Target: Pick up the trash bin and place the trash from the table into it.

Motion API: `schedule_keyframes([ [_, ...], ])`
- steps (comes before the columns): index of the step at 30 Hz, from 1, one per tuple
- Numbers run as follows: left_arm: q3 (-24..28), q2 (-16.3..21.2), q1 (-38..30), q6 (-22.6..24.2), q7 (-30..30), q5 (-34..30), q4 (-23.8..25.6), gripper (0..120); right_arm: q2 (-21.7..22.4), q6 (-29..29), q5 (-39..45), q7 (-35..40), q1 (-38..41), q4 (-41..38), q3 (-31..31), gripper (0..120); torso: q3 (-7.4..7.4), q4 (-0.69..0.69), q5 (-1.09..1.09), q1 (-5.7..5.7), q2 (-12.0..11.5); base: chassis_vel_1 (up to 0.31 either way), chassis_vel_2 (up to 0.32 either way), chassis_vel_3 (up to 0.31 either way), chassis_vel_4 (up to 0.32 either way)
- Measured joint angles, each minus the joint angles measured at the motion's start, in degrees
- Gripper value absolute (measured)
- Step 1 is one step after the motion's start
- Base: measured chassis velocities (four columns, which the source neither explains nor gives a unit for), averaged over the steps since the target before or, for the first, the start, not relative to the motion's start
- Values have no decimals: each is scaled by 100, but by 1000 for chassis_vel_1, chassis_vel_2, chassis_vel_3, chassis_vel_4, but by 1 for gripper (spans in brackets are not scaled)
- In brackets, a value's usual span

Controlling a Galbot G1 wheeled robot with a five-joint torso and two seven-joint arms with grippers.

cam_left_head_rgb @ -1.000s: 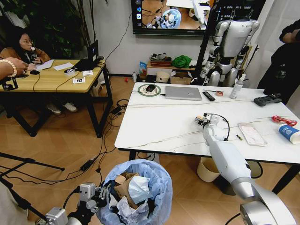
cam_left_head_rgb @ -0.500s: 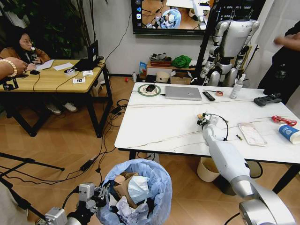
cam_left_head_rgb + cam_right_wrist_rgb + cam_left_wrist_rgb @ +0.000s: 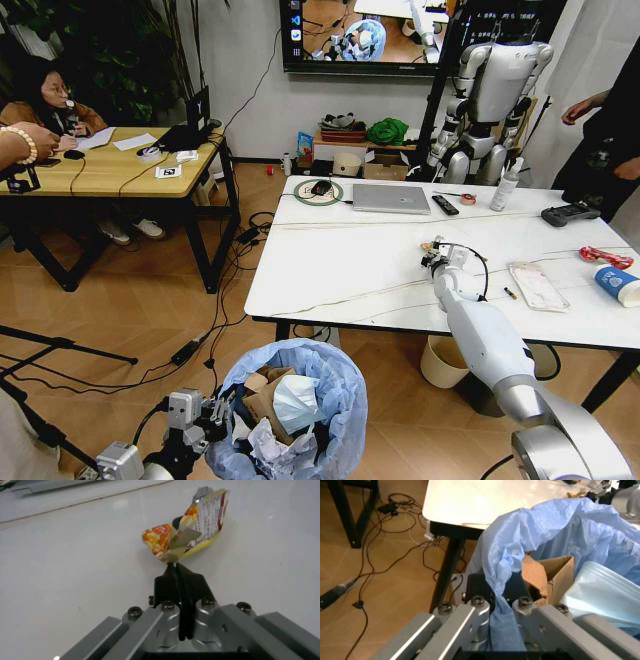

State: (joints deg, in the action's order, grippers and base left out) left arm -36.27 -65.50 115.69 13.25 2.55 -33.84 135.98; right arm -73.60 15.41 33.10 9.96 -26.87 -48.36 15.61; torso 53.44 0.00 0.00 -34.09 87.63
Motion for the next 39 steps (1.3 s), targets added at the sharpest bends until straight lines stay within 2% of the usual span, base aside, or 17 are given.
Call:
schedule_keyframes([
  [14, 11, 21, 3, -5, 2, 11, 1, 0, 285, 104, 154, 69, -357, -720, -19, 0, 0, -2, -1, 0, 0, 0, 0, 0, 0],
  [23, 15, 27, -2, -5, 2, 8, 1, 0, 287, 263, 173, 409, -490, -1006, -82, 35, 0, 0, 0, 0, 0, 0, 0, 0, 0],
  [27, 14, 27, -2, -5, 2, 7, 1, 0, 279, 263, 172, 416, -490, -1009, -87, 38, 0, 0, 0, 0, 0, 0, 0, 0, 0],
  [30, 13, 27, -2, -5, 2, 6, 1, 0, 266, 261, 171, 423, -489, -1010, -97, 58, 0, 1, 0, 0, 0, 0, 0, 0, 0],
  [33, 13, 27, -2, -5, 2, 6, 1, 0, 266, 261, 171, 423, -489, -1010, -97, 58, 0, 0, 0, 0, 0, 0, 0, 0, 0],
  [34, 13, 27, -2, -5, 2, 6, 1, 0, 261, 259, 170, 425, -486, -1010, -98, 73, 0, 0, 0, 0, 0, 0, 0, 0, 0],
  [36, 13, 27, -2, -5, 2, 6, 1, 0, 254, 254, 169, 428, -477, -1007, -98, 75, 0, 0, 0, 0, 0, 0, 0, 0, 0],
  [39, 13, 24, -2, -6, 3, 5, -1, 0, 199, 189, 155, 442, -336, -860, -62, 90, 0, 0, -1, 0, 0, 0, 0, 0, 0],
])
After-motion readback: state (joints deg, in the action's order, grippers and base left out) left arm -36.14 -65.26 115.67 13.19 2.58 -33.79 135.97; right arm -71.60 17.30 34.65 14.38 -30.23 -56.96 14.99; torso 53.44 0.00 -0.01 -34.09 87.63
